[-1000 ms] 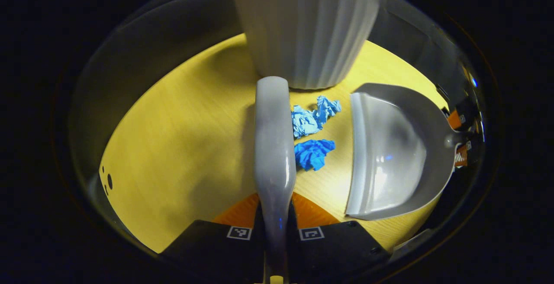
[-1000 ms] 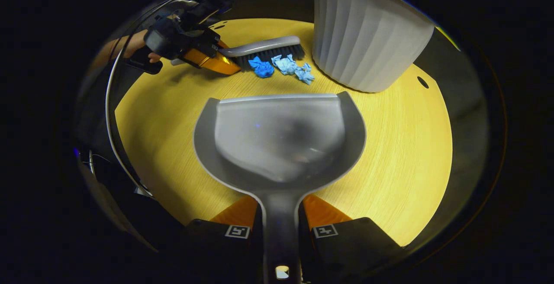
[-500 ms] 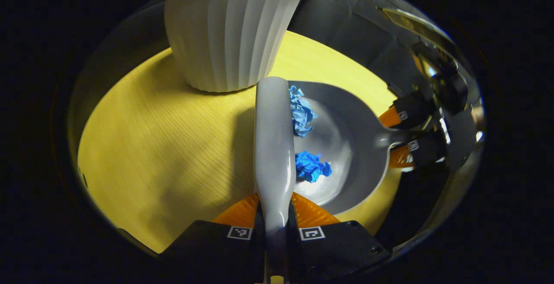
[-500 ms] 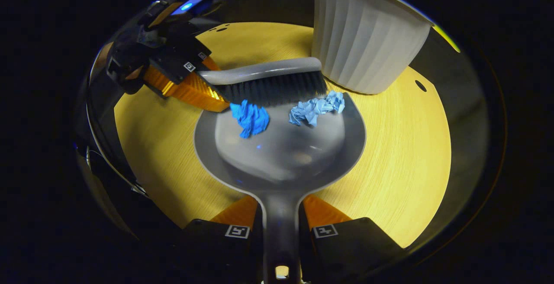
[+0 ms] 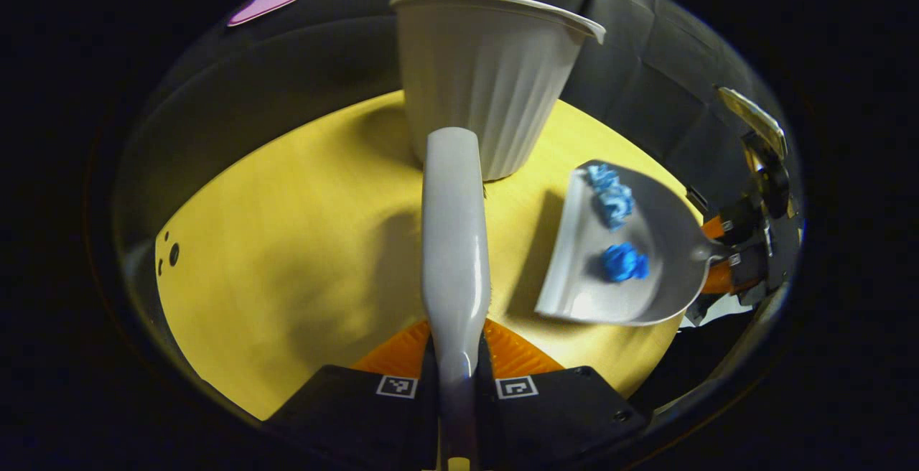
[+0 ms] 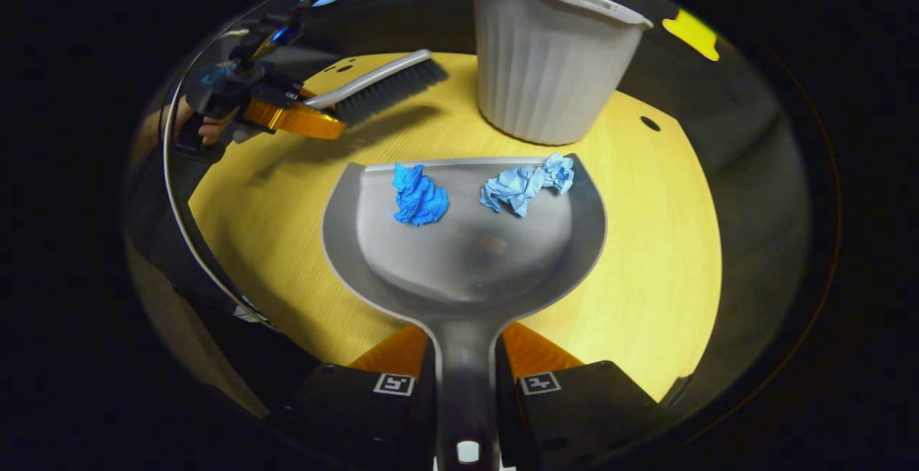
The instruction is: Pick up the small broom and dustpan from the desktop, sweep the trash into the dustpan with the broom, and then empty the trash into the garbage bin.
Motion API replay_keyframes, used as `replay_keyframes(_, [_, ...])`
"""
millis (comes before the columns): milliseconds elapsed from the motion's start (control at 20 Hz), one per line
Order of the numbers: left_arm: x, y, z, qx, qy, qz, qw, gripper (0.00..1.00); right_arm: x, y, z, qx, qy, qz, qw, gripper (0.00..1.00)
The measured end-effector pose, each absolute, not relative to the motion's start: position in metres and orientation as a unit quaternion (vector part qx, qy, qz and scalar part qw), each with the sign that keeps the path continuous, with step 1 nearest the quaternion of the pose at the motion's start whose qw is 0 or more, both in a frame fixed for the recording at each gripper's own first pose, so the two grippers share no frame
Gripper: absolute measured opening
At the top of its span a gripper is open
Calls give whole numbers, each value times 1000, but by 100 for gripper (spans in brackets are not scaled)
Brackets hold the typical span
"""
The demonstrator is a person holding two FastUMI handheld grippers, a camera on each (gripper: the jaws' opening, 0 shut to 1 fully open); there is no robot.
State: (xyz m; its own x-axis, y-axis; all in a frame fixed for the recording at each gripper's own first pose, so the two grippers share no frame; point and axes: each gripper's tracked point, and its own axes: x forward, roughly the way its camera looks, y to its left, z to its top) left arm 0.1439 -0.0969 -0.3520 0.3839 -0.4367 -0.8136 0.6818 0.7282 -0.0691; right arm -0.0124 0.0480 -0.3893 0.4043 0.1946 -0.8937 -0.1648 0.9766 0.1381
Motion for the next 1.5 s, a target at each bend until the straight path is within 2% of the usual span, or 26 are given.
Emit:
replay_keyframes(50, [145,-87,-361,138,442,-333,822,29,-12,49,-388,13,536,100,838,38])
replay_keyframes(100, [146,-79,-372,135,446,-325,823,25,-9,51,-387,14,536,93,839,38])
replay_keyframes(350, [133,-68,-420,121,457,-308,825,25,-3,61,-393,42,530,63,844,38])
replay_keyframes(400, [129,-68,-423,120,457,-308,826,29,0,64,-395,48,528,57,846,38])
replay_keyframes(500, [123,-68,-425,114,459,-309,826,22,4,69,-392,63,527,47,846,38])
replay_keyframes(550, [123,-68,-424,110,459,-308,826,25,5,71,-391,67,525,44,847,38])
replay_keyframes(650, [113,-66,-419,102,457,-306,829,22,12,72,-395,61,519,36,852,38])
replay_keyframes(700, [107,-62,-416,100,456,-305,830,25,18,71,-397,50,516,28,855,38])
replay_keyframes(900, [94,-49,-417,92,455,-297,834,25,52,81,-416,22,507,9,862,38])
replay_keyframes(950, [91,-45,-418,90,455,-294,835,29,48,68,-402,22,507,6,862,38])
replay_keyframes(1000, [87,-41,-419,87,456,-291,837,25,58,63,-400,16,507,4,862,38])
replay_keyframes(1200, [77,-24,-420,79,458,-273,842,25,97,45,-396,-7,505,-12,863,38])
replay_keyframes(1500, [66,-8,-417,68,455,-249,852,25,151,35,-409,-103,535,-10,839,38])
